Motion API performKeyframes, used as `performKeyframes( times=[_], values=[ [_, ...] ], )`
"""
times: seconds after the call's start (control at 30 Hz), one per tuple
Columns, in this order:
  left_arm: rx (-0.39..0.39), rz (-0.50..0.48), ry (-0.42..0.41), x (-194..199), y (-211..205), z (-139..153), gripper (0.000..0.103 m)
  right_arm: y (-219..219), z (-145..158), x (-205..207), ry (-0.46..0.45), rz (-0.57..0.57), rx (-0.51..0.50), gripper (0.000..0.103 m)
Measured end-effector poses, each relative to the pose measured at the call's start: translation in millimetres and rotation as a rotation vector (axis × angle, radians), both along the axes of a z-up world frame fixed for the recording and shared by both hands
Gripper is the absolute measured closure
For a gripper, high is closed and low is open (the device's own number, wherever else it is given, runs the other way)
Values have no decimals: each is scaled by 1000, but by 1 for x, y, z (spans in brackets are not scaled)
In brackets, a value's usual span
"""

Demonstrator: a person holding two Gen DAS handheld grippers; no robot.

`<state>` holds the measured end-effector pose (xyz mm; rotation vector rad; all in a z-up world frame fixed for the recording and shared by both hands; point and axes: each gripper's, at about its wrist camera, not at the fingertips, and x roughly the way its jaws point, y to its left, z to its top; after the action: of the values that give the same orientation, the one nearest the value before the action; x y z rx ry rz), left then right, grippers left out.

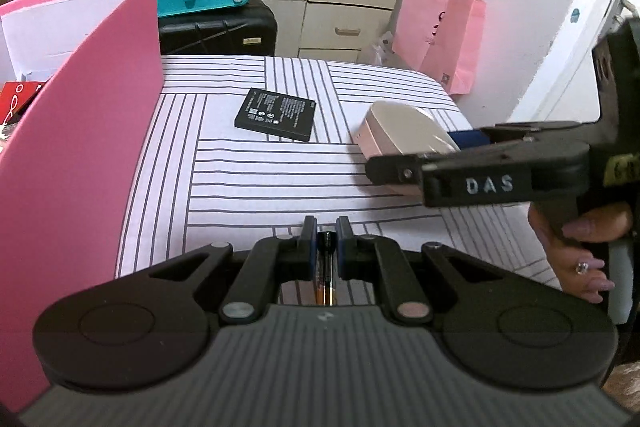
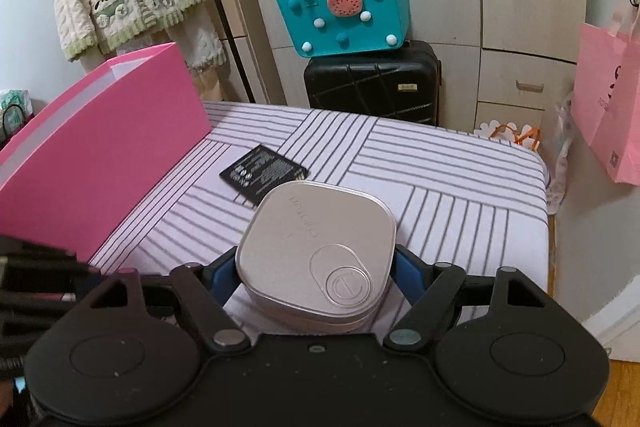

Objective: Organize rigid objects
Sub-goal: 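Carry the battery with the left gripper while the right gripper lifts the beige case toward the box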

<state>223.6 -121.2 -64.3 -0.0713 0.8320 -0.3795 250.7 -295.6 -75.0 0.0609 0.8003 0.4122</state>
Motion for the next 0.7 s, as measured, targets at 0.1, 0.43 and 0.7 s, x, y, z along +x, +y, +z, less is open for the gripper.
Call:
performKeyframes(
  times=[0.1, 0.43, 0.7],
  values=[
    [1, -8, 11, -3, 1, 6, 95, -2, 5, -9, 11, 11, 7, 21],
    [11, -57, 27, -18, 11, 31, 95, 3, 20, -35, 63, 47, 51, 21],
    [39, -90, 9, -33, 32, 68, 95, 11, 38, -52, 98, 75, 6, 21]
  ],
)
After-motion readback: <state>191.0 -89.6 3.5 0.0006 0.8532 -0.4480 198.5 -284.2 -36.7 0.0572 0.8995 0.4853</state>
